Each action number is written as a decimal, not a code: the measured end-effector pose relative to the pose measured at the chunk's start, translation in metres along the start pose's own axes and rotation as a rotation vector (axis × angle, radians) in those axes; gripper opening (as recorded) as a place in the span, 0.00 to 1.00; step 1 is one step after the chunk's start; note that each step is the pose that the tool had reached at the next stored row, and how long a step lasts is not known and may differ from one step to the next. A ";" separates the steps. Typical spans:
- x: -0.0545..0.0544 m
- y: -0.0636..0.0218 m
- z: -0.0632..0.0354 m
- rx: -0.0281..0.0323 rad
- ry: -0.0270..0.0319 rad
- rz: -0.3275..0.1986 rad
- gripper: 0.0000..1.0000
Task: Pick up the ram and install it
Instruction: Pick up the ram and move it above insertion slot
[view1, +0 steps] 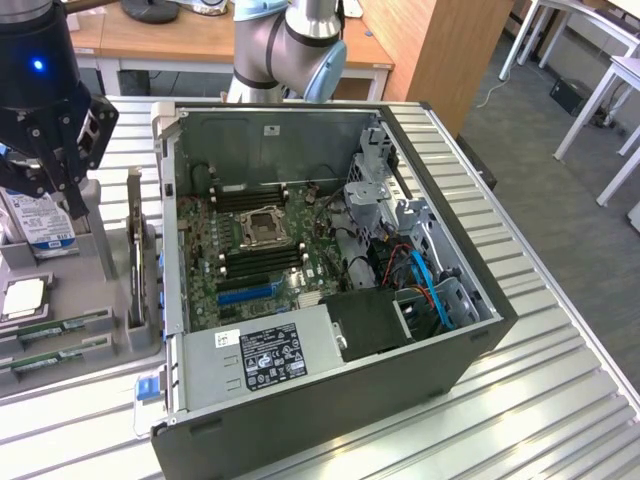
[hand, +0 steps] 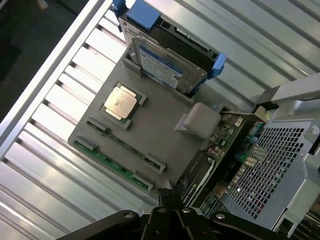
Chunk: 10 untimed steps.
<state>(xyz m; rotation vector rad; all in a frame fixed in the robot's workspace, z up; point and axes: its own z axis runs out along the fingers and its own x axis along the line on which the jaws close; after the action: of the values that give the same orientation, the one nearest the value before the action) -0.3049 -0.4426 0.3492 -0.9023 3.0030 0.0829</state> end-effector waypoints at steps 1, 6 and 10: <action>0.000 0.0000 0.0000 -0.0002 0.0004 -0.008 0.11; 0.000 0.0000 0.0002 -0.0010 0.0023 -0.047 0.11; 0.000 0.0000 0.0004 -0.0016 0.0038 -0.078 0.11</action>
<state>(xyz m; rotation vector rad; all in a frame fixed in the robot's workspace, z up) -0.3050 -0.4426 0.3489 -1.0194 2.9675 0.0832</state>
